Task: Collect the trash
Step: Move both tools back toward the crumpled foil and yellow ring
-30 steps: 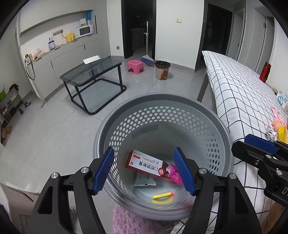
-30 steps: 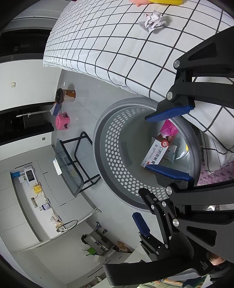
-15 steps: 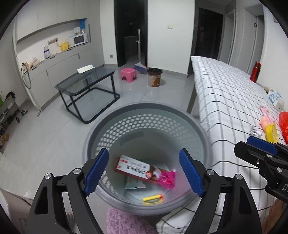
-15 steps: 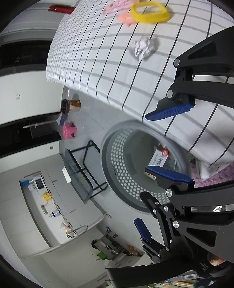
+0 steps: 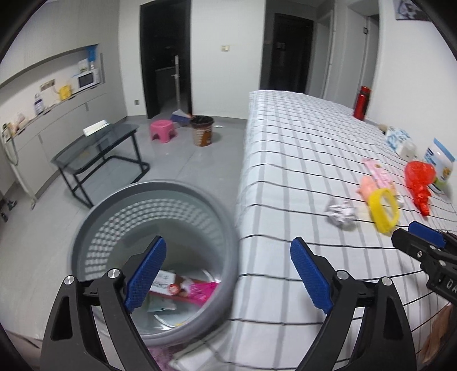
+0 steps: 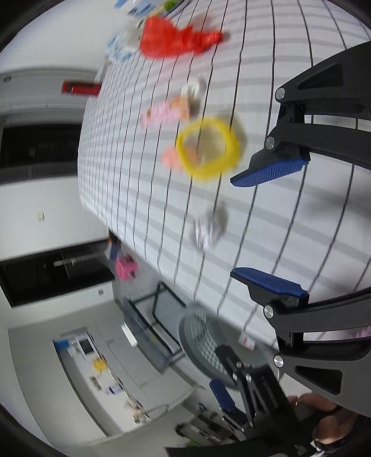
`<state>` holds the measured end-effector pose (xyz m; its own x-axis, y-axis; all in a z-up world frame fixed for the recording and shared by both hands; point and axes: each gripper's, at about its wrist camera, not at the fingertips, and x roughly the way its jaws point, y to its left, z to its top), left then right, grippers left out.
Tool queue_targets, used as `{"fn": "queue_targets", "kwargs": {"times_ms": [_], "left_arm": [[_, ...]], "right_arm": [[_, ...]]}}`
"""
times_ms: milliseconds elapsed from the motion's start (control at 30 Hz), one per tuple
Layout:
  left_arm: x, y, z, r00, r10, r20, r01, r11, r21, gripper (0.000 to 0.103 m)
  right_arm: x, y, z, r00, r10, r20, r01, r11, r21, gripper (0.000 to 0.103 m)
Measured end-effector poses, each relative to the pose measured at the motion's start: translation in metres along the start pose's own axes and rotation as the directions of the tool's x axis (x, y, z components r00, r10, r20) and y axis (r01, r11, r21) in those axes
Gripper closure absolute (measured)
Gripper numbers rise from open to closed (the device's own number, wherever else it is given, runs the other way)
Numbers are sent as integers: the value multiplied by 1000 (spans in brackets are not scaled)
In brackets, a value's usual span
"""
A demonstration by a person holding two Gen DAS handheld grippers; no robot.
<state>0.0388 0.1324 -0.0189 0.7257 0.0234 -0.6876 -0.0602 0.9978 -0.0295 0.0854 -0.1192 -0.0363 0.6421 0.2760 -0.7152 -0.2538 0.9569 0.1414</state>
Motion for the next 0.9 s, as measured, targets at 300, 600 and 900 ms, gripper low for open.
{"fn": "queue_targets", "kwargs": {"times_ms": [300, 600, 900], "left_arm": [[18, -48, 8, 999, -35, -26, 36, 998, 44, 14], [35, -66, 14, 999, -23, -49, 25, 999, 48, 11], [45, -69, 16, 998, 5, -62, -3, 999, 39, 10]], "right_arm": [[4, -68, 6, 997, -72, -30, 73, 997, 36, 44], [25, -71, 20, 998, -27, -52, 26, 999, -25, 30], [50, -73, 30, 996, 1, -85, -5, 999, -50, 25]]}}
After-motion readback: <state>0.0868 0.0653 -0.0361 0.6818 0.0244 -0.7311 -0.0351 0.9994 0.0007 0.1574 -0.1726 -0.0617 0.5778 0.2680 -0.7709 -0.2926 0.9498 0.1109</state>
